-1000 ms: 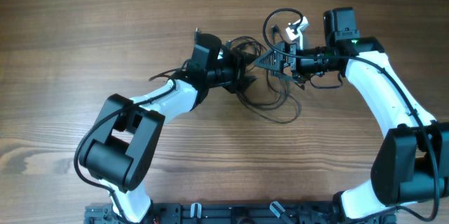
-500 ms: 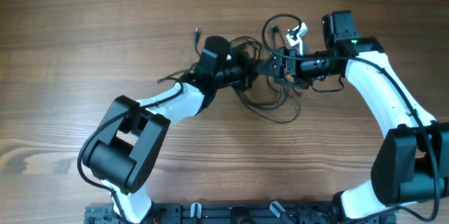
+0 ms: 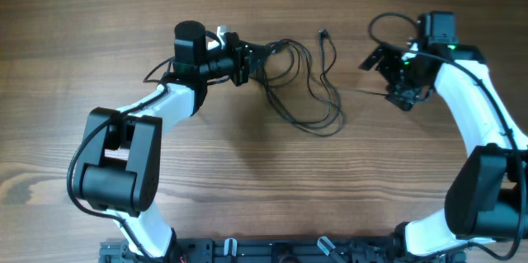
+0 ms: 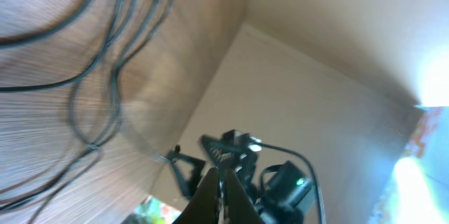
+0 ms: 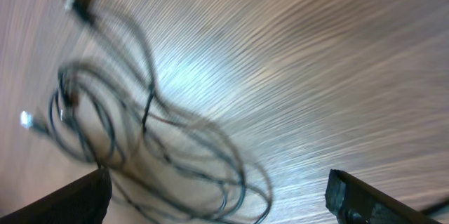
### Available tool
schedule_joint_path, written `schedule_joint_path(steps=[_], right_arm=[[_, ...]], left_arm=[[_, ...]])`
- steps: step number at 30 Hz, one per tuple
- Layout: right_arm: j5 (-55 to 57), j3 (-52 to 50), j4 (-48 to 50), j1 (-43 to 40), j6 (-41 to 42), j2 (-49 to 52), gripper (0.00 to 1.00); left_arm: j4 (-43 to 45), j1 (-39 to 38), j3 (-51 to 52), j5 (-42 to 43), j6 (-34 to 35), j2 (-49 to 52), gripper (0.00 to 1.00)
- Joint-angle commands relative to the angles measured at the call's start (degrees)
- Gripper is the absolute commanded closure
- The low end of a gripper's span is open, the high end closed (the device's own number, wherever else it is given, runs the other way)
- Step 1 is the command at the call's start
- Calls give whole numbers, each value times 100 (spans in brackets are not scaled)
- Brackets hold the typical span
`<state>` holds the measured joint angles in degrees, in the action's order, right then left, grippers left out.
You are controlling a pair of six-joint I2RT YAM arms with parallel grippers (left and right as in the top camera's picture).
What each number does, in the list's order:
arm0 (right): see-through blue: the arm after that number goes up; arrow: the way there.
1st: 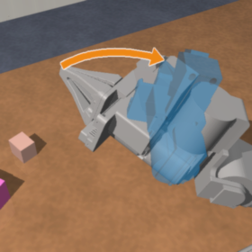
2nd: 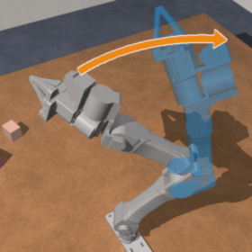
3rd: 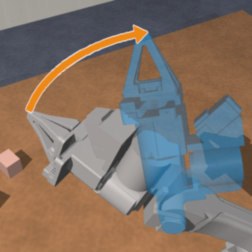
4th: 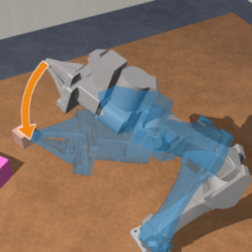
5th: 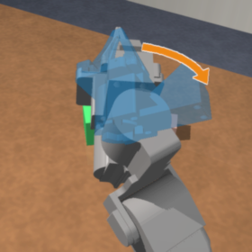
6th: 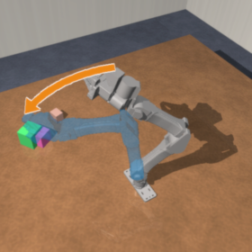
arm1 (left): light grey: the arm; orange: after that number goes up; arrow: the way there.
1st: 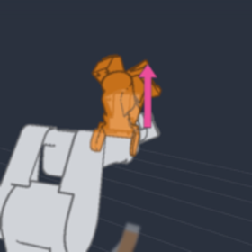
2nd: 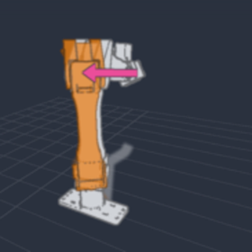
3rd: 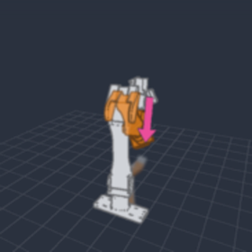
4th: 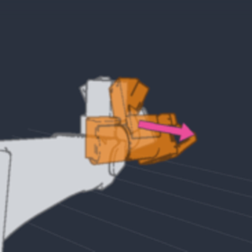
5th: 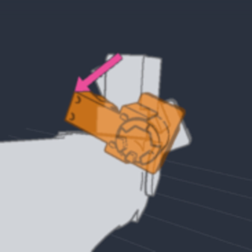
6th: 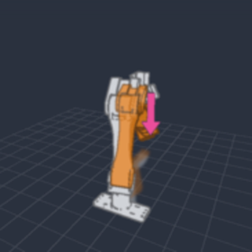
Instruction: Untangle cables
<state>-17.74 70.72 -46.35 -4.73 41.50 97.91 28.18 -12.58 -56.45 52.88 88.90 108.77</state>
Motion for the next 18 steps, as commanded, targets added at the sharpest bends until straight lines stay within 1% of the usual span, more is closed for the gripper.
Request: schedule_joint_path(steps=[1,2,4,5,6,8,9,10,12,13,14,15,17,18], right_arm=[[177,79,-116,-299,621,-127,0],[28,79,-136,-341,455,-127,0],[-562,79,-157,-348,-684,-127,0],[-776,79,-289,-280,-1307,-127,0],[-778,79,-345,-223,-1471,-127,0],[-820,79,-363,-114,-1733,-127,0],[-914,79,-361,-24,-1821,-127,0],[-977,79,-341,66,-1843,-127,0],[-979,79,-195,295,-1840,-127,0],[-979,79,-85,407,-1799,-127,0],[-979,79,-46,470,-1722,-127,0],[-986,79,-15,535,-1676,-127,0],[-986,79,4,632,-1580,-127,0],[-1082,79,33,671,-1587,-127,1]], left_arm=[[-511,-15,-7,28,-922,-2,96],[-584,-15,-7,-140,-1014,-2,96],[-573,-17,-7,-396,-1073,-2,96],[-570,-37,-7,-474,-1069,-2,93],[-573,-87,-9,-476,-1069,-2,73],[-570,-273,-7,-492,-1069,-2,55],[-570,-426,-7,-525,-1069,-2,43],[-573,-577,-7,-599,-1069,-2,36],[-579,-929,-7,-883,-973,0,36],[-662,-1126,-7,-1165,-654,0,32],[-772,-1224,-7,-1327,-352,0,25],[-940,-1342,-7,-1517,153,0,19],[-981,-1484,-7,-1663,761,0,18],[-981,-1558,-7,-1803,955,0,18]])
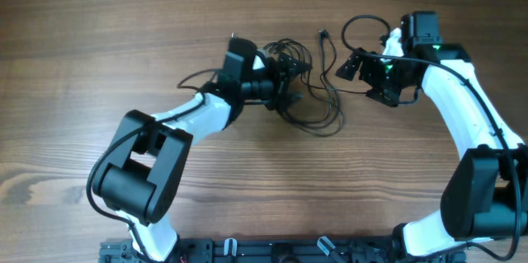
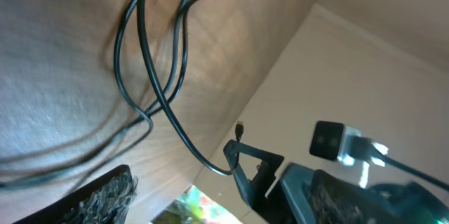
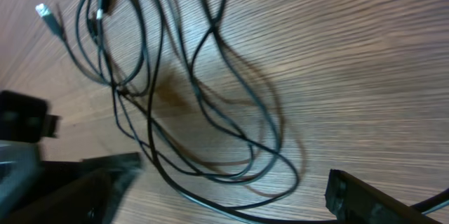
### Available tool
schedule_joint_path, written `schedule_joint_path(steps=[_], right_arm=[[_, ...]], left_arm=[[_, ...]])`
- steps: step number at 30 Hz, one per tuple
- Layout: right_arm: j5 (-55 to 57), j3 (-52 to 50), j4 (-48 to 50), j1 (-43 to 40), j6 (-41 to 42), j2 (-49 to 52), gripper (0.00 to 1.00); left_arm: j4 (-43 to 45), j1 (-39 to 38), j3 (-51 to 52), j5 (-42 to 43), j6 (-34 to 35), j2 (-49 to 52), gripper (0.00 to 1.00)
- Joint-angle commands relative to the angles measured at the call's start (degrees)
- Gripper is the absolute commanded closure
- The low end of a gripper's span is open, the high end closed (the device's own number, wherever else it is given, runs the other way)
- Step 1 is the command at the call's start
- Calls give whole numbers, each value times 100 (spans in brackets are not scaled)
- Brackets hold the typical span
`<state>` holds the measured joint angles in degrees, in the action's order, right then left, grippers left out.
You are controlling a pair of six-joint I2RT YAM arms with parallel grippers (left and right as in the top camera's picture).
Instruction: Untangle cables
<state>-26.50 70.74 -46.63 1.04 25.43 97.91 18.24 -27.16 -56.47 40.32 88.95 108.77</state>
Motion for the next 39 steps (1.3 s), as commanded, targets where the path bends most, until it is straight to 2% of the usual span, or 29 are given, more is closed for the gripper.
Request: schedule_joint_path(steps=[1,4,6,9,11,14,16,17,19,23,28,31,35,39], right_arm=[[-278,76,76,116,22,-127,0],[-483,76,79,164,22,-127,0],[-588,76,74,164,20,-127,0],[-750,76,79,164,17,-127,0],[-752,76,74,166,17,-127,0],[-852,76,79,170,15,-127,0],[-835,76,81,184,4,-127,0],[-778,76,96,201,4,-127,0],[-544,76,164,219,4,-127,0],[-455,76,245,238,4,-127,0],[-391,76,313,245,9,-127,0],[15,76,332,315,24,-114,0],[343,76,426,481,210,7,0],[568,76,789,474,599,13,0]], left_arm=[[11,-142,-4,-632,951,0,20],[7,-273,-4,-1016,1001,2,21],[4,-337,-4,-1263,1209,7,29],[7,-387,-4,-1519,1207,15,31],[11,-448,-4,-1580,1211,66,39],[13,-588,-4,-1733,1233,177,45],[39,-678,-4,-1773,1237,269,67],[61,-706,-4,-1770,1276,299,95],[245,-713,-7,-1757,1512,302,96],[1305,-675,-7,-1530,1624,302,96],[1436,-675,-7,-1082,1829,302,96],[1464,-678,-7,-826,2037,302,96],[2286,-682,-7,-590,2218,302,96],[2404,-680,-7,-149,2428,299,96]])
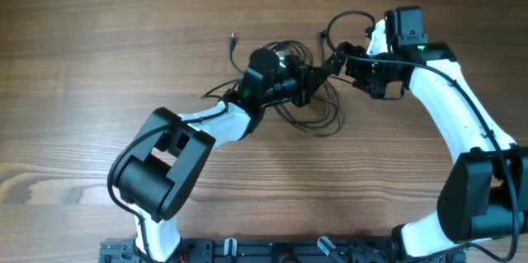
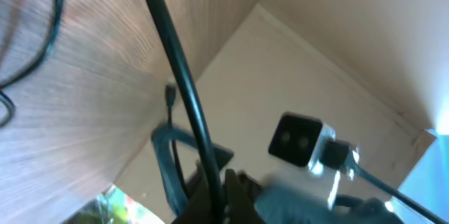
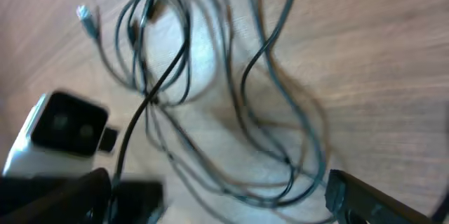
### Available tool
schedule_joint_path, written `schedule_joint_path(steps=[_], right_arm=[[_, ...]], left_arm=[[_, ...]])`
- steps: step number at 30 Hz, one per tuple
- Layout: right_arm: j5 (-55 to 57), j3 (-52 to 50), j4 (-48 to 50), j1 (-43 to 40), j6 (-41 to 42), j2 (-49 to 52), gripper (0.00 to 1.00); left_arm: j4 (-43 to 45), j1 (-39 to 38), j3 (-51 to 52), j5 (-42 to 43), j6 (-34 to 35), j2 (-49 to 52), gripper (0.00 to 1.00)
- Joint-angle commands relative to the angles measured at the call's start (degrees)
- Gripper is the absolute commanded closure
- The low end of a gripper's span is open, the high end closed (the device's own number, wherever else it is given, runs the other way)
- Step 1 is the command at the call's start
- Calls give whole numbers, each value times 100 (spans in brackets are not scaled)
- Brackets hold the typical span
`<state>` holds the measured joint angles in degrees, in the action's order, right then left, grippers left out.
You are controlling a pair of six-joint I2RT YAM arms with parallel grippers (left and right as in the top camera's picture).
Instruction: Untangle cables
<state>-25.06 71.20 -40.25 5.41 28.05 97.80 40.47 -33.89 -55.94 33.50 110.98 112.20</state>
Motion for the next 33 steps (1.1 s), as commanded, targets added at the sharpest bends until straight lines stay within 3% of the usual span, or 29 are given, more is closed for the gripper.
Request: schedule_joint_path(steps=[1,8,11,14,17,21,24,25,28,33], right_arm=[[402,31,197,37,417,24,0],[754,-74,227,35,533,24,0],[1217,-83,223,-116,531,24,0],[962,-83,205,-549,254,24,0],[-52,-83,186,-903,-632,24,0],[-186,-81,164,-1261,-876,24,0],[-179,-31,164,-1469,-1073,-33,0],[-181,11,164,-1532,-1185,-103,1],[-184,160,166,-1633,-1287,-503,0],[-208,225,122,-1606,-1241,-1283,0]], left_arm=[[184,-7,-59,575,227,-44,96],[1102,37,-59,710,501,-44,96],[977,203,-52,1137,341,-44,96],[527,575,-52,1731,-295,-44,96],[-15,905,-52,1860,-903,-44,96],[-621,1165,-52,1860,-1821,-44,96],[-841,1294,-52,2000,-3165,-44,96],[-841,1353,-52,2197,-3604,-44,89],[-839,1502,-55,2544,-4286,-92,1],[-918,1825,-66,2229,-4631,-330,1]])
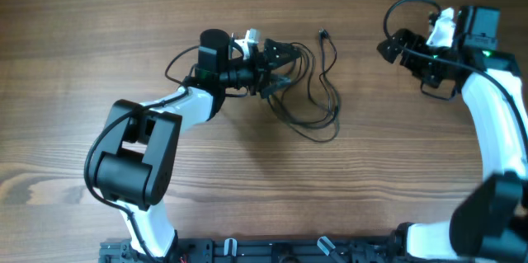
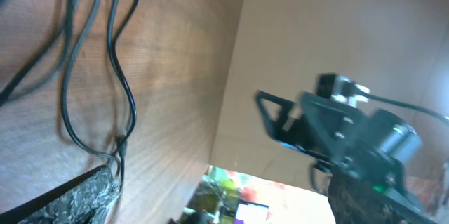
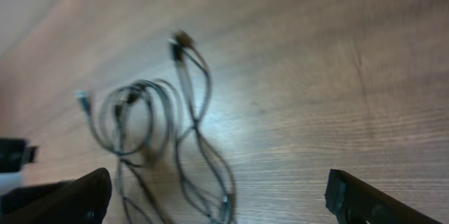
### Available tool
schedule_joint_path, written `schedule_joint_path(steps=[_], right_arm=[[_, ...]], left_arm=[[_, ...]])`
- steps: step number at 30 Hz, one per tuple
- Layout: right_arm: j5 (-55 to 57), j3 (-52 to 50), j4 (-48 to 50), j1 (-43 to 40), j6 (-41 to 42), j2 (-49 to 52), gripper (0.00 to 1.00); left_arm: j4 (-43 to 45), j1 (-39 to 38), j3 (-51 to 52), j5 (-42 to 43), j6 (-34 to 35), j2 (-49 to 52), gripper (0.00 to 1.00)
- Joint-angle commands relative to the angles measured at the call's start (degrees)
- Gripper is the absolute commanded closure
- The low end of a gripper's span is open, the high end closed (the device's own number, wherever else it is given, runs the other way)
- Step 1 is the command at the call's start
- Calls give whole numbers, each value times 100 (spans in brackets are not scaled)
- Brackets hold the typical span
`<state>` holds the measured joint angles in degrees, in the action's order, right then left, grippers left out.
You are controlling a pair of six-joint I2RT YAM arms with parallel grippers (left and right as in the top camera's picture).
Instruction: Untangle cables
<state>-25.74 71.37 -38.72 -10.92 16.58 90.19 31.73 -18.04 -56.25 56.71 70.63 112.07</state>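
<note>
A tangle of thin black cables lies on the wooden table, with one plug end pointing toward the far side. My left gripper is open at the tangle's left edge, its fingers spread beside the upper loops. In the left wrist view the strands run past the left finger, with nothing between the fingers of the gripper. My right gripper hangs open well to the right of the tangle. The right wrist view shows the cables blurred, far ahead of the open gripper.
The wooden table stretches around the tangle on all sides. The right arm's own black lead loops above its wrist. In the left wrist view the right arm appears against a beige wall beyond the table edge.
My left gripper was shut on a strand in the middle of the tangle; it is now open and farther left. The right gripper has moved from beside the tangle to the far right.
First my left gripper was shut at the tangle's left edge, the right open to the right. Then the left was open inside the tangle as the right came closer. Later the left was shut on a strand, the right alongside. Now both are open and apart.
</note>
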Motion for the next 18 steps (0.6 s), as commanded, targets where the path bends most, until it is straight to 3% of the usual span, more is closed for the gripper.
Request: schedule_joint_path(steps=[1,4,11,14,18], right_arm=[[-138,208,-105,46,-98,-621,0],[-140,208,-437,164,-92,-728,0],[269,199,-389,1261,-155,-586,1],[426,199,-85,1930,-142,-225,11],[457,199,570,2677,-476,529,38]], left_arm=[[-160,367,-35,-282,-597,-391,1],[-726,741,-35,-826,-942,-645,1],[-3587,1362,-411,-2608,-2820,-1620,1],[-4253,1552,-459,-3534,-3239,-2223,1],[-4642,1681,-459,-4754,-3294,-2868,0]])
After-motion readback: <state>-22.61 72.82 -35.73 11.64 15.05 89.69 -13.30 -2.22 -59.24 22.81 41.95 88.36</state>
